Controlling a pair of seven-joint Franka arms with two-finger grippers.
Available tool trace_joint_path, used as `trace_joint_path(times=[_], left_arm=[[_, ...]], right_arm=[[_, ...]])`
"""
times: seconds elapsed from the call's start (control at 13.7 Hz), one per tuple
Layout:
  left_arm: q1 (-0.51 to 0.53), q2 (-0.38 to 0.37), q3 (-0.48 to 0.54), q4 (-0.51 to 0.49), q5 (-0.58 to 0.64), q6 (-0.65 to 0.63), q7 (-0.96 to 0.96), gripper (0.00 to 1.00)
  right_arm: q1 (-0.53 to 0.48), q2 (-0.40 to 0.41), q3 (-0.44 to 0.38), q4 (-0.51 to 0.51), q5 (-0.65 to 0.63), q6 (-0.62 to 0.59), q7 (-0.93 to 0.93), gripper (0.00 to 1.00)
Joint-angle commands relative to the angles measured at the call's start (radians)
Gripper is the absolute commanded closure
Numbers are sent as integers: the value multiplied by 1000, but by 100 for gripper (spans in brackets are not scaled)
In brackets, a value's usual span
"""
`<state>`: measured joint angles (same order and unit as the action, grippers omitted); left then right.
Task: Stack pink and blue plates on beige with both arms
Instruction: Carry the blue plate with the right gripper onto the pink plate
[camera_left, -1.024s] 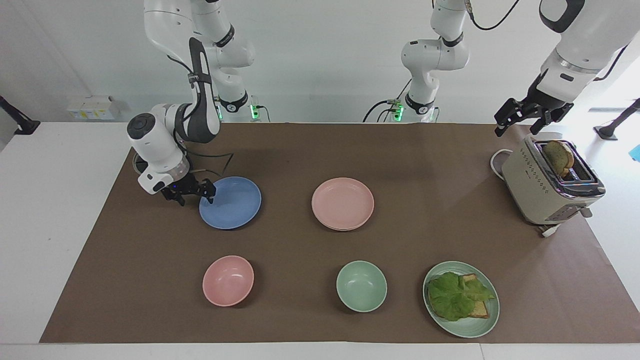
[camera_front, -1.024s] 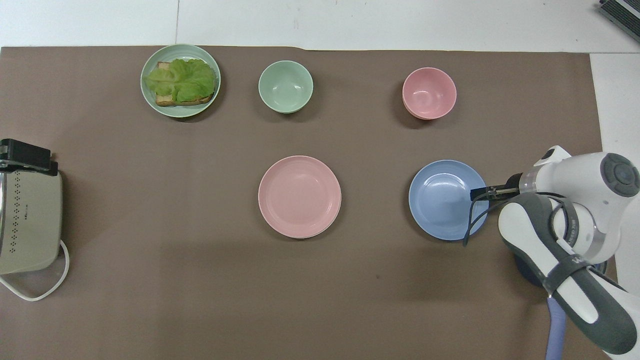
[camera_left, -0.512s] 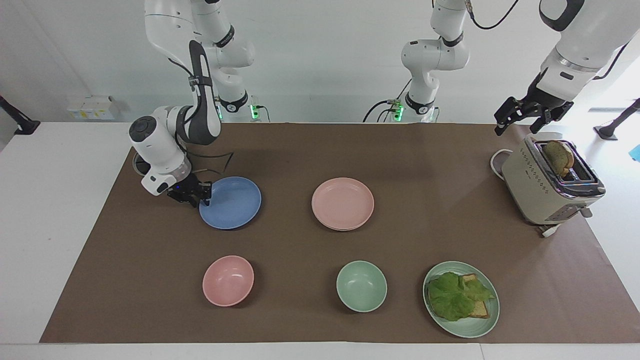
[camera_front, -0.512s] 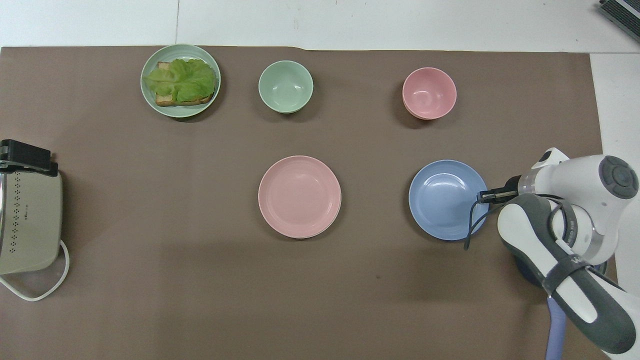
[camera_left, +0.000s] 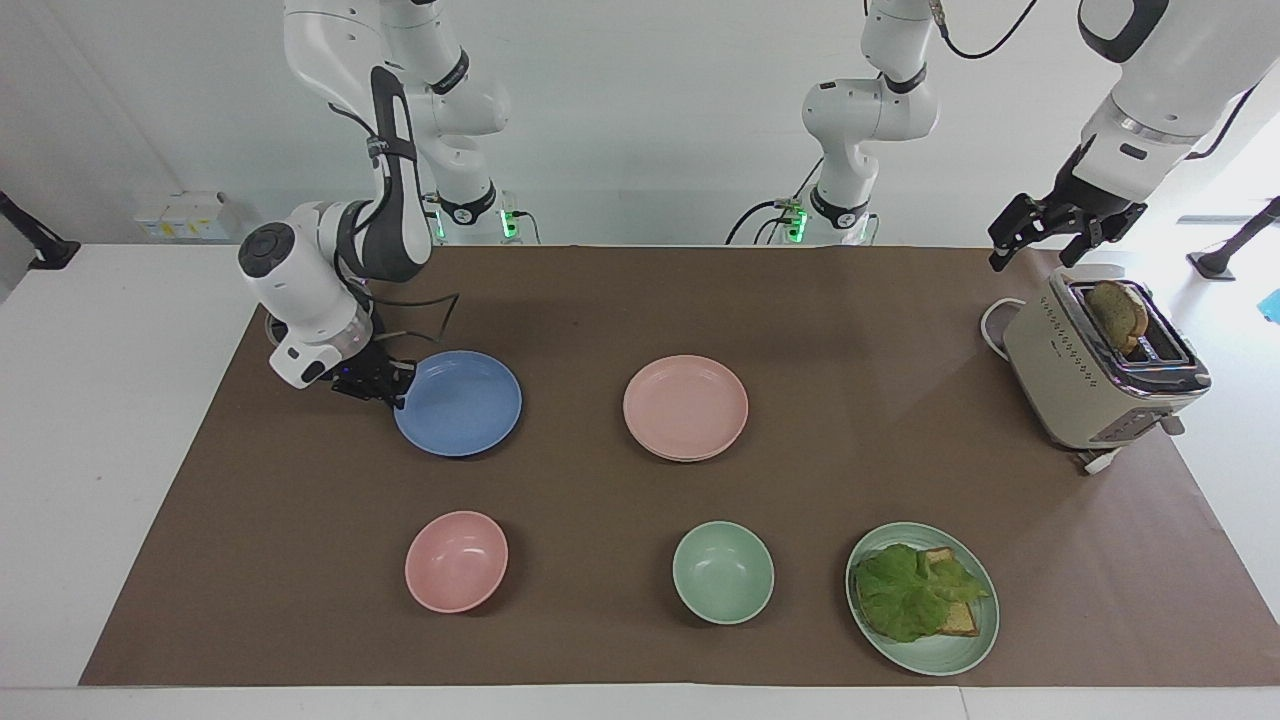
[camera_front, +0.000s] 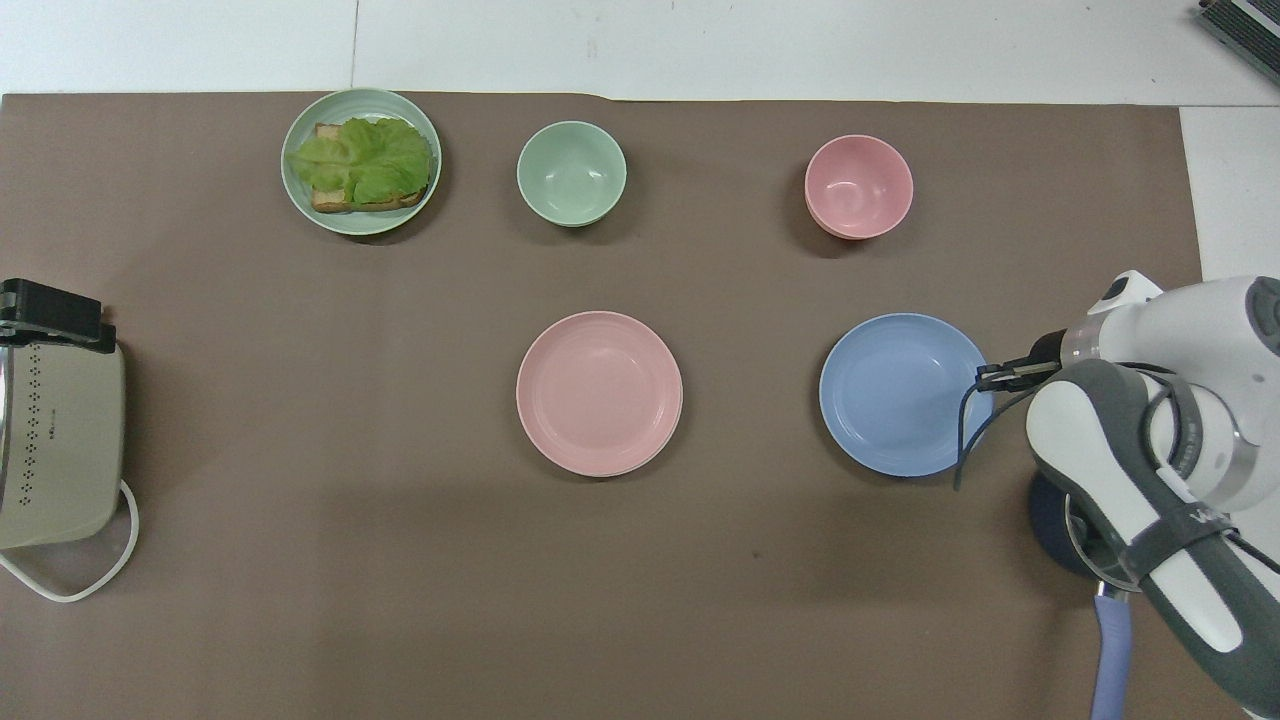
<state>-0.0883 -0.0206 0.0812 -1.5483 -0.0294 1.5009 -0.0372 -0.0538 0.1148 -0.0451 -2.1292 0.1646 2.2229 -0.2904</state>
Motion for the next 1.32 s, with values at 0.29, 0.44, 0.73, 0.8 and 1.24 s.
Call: trace_joint_path(times=[0.29,0.44,0.73,0.8,1.24], left_arm=[[2,-2,-1,-1,6,-8,-4,0],[2,-4,-1,-1,6,-8,-4,0],[2,-2,-1,-1,6,-8,-4,0],[2,-4,-1,-1,6,-8,-4,0],[2,-2,-1,-1,6,-8,-4,0]], right_arm=[[-12,-110,16,159,23,-255,-42,100],[17,-113,19,192,23,-295,-27,100],[142,-112,25,195,23,-276,176,100],[185,-112,25,193,23,-272,247,100],[419,-26,28,175,26,-135,537,100]])
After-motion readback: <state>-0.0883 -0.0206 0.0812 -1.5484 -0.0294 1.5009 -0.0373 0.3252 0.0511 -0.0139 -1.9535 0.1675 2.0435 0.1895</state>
